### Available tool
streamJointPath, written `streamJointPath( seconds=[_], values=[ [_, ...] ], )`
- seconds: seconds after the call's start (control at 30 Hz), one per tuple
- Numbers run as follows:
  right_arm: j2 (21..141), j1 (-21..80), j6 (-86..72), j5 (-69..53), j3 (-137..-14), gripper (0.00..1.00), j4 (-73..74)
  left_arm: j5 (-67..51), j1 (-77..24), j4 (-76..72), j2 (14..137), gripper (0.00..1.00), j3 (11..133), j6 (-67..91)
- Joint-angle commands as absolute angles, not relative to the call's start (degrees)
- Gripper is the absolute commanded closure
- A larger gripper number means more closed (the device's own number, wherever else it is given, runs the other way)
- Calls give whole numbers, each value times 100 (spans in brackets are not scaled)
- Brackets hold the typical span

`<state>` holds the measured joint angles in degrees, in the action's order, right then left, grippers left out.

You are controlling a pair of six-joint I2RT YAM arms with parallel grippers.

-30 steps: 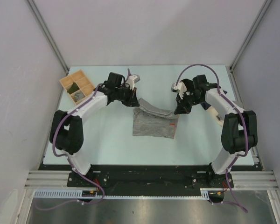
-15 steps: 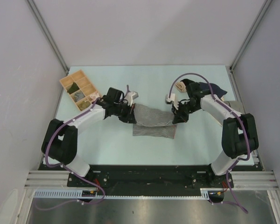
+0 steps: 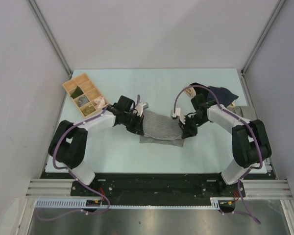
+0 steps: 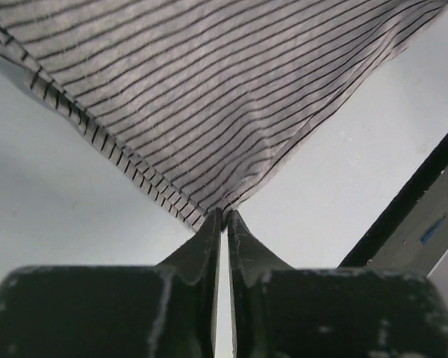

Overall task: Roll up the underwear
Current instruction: Fold the underwear at the center of the board.

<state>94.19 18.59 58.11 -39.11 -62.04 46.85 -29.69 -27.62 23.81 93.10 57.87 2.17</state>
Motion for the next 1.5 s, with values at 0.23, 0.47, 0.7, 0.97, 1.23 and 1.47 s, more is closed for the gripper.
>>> streamJointPath(
  seconds=[0.23, 0.47, 0.7, 0.97, 1.23, 1.47],
  values=[
    [8897, 2031, 6389, -3734, -6108, 53, 5238, -2638, -2813, 3067, 8333, 38, 6134, 27],
    [8761, 2170, 6242, -4193, -6161, 61, 4344, -3372, -2487, 2707, 9059, 42, 7082, 263],
    [9623, 2619, 5898, -3148, -6117, 82, 3946, -3674, -2610, 2680, 9940, 72, 7164, 335],
    [9625, 2681, 5713, -2900, -5959, 75, 3770, -2559, -2628, 2594, 9486, 65, 6418, 18],
    [8719, 2742, 5959, -3340, -5872, 48, 4316, -2640, -2278, 187, 6699, 0, 4863, 245],
    [8815, 3208, 5590, -2296, -5204, 39, 3358, -3288, -2116, 351, 5978, 0, 4062, -1079]
  ],
)
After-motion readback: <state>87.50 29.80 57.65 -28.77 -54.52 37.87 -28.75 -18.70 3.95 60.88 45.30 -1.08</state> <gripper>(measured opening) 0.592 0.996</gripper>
